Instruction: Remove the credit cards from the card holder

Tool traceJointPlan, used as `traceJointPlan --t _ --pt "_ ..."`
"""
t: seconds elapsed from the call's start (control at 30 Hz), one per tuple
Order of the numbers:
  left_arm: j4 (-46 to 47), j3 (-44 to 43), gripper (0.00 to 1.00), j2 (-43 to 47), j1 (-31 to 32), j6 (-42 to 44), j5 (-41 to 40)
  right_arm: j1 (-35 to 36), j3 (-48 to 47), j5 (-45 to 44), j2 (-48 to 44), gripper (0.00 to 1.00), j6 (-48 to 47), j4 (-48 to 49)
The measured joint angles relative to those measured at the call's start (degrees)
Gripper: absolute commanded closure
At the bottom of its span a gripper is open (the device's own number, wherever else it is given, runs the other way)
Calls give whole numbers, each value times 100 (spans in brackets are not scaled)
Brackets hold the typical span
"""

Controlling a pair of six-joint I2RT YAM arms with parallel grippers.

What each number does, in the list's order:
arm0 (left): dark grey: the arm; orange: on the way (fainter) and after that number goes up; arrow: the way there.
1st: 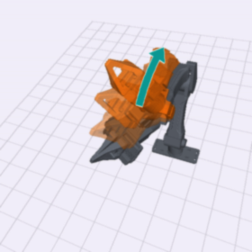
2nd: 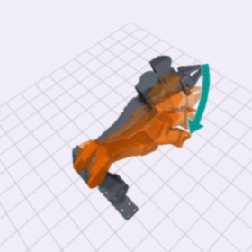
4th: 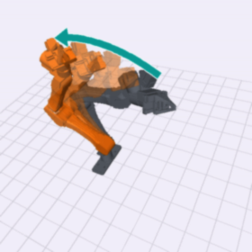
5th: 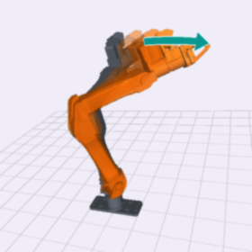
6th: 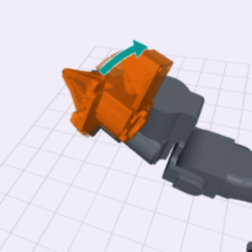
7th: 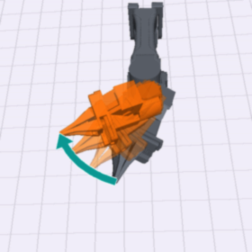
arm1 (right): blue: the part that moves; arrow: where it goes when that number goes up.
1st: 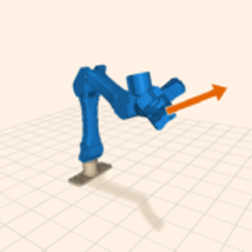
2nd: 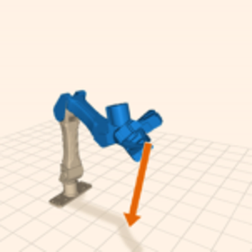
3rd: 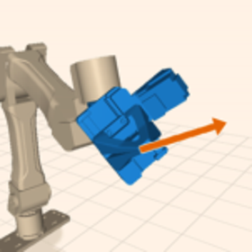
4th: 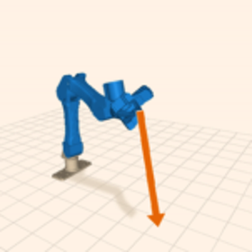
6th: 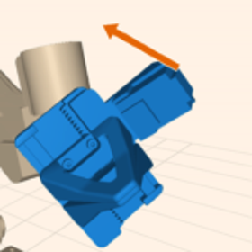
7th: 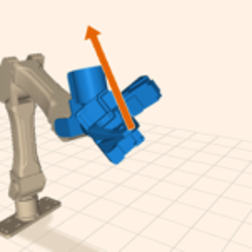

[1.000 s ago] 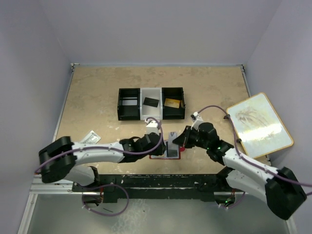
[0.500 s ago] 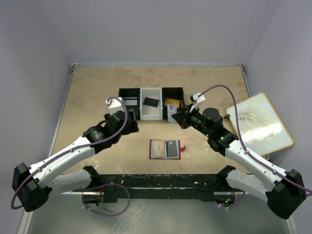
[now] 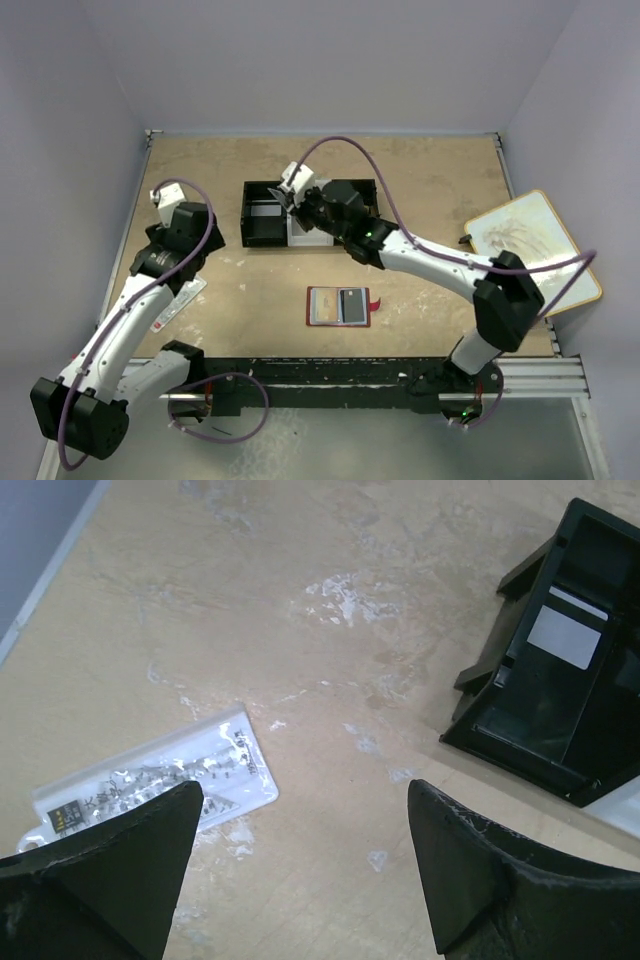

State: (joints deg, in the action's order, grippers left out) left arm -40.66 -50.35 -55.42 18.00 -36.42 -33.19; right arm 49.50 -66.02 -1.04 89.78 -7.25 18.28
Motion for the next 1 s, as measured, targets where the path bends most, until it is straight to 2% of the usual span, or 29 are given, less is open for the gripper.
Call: traceJointPlan --t 0.37,0.6,1.0 --pt "-13 2 18 1366 0 63 -817 -13 -2055 15 2225 100 -1038 -518" --pt "-24 2 18 1432 0 55 -1058 -13 -3449 -251 3397 100 -1561 -1357" --pt "-39 2 18 1521 0 57 -1088 -13 -4144 -413 4120 100 -2192 -2133"
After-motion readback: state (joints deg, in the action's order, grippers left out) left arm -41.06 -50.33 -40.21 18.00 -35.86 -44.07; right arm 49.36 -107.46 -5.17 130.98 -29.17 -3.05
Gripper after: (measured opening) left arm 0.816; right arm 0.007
